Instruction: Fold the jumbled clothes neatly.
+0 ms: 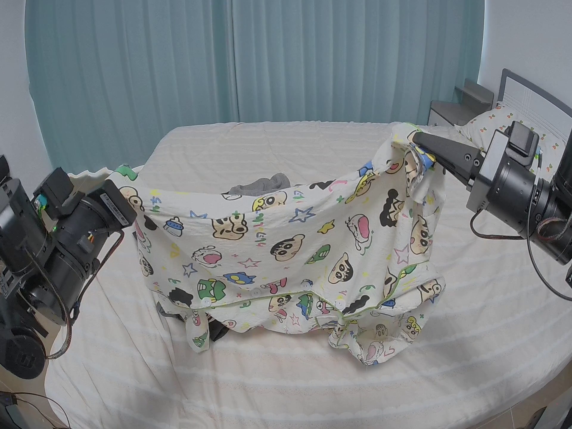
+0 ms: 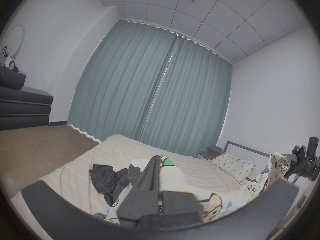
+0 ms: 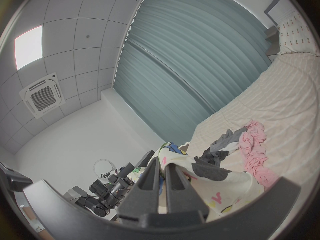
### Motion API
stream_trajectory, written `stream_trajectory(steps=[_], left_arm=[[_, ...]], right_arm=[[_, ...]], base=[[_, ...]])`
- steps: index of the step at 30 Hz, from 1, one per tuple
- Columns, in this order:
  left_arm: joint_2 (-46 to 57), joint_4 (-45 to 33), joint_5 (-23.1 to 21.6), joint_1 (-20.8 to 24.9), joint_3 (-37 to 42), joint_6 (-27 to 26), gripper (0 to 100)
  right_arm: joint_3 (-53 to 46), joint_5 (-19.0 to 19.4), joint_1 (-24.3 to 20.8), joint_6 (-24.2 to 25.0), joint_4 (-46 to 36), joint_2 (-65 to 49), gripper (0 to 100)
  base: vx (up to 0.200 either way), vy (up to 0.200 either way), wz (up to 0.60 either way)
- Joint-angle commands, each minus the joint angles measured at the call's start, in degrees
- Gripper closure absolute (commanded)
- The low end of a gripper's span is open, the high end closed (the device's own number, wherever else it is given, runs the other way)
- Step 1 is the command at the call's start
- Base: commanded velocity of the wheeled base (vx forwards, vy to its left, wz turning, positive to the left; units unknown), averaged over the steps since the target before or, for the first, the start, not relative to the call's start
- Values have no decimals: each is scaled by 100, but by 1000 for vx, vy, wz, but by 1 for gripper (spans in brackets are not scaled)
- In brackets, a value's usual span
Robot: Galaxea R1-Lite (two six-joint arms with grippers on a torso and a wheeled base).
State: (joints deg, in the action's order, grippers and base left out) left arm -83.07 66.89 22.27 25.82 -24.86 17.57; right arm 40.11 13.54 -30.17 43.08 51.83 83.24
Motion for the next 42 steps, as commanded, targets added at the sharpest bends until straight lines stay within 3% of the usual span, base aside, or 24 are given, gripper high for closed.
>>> stream_trajectory(steps=[1,8,35,42], left_arm=[[-61,-1,5,99,139,89,100],[-25,-1,5,187,280,98,100],[581,-1,-21,178,332,54,100],[915,-1,-39,187,332,63,100]], right_arm=[[-187,-1,29,7,20,-18,100],[-231,-1,11,7,37,-71,100],[-346,-1,-560,-19,11,-1029,100],[-293,34,-665,-28,11,-1284,100]], base=[[0,0,0],[0,0,0],[-200,0,0],[0,0,0]])
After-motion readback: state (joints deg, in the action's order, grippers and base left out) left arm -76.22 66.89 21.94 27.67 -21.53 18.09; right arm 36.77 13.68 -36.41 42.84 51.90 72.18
